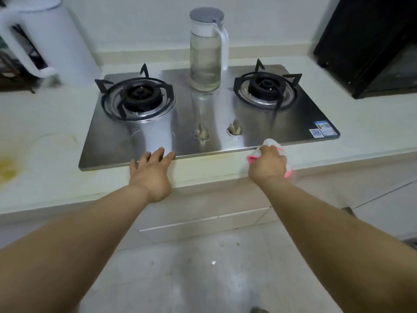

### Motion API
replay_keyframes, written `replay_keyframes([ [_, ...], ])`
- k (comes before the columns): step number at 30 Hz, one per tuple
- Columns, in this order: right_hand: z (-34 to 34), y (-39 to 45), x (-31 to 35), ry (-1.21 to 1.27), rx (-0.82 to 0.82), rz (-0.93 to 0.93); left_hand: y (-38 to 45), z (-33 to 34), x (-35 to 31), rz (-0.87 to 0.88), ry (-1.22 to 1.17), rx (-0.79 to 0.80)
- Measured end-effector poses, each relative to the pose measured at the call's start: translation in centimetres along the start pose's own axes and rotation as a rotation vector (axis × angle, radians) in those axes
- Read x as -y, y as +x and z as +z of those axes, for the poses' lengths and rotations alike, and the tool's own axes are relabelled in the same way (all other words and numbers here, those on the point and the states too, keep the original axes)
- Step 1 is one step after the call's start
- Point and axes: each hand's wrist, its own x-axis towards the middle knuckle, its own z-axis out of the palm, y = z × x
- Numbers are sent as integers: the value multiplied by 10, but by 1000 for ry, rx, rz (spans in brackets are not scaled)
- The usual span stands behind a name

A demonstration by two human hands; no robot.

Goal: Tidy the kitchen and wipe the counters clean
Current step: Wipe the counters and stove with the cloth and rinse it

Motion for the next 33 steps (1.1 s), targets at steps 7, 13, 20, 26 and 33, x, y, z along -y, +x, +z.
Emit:
replay_keyframes([
  [7,45,-73,97,103,194,-427,1,0,10,24,-23,29],
  [13,-11,7,-17,31,15,-204,1,-7,5,-19,-39,70],
  [20,21,-28,42,10,91,-236,-1,8,2,-40,-54,-23],
  [26,37,-46,76,47,202,-626,0,6,-1,-74,1,-3],
  [33,-20,17,-30,46,-6,-195,-4,-2,-8,-88,29,61],
])
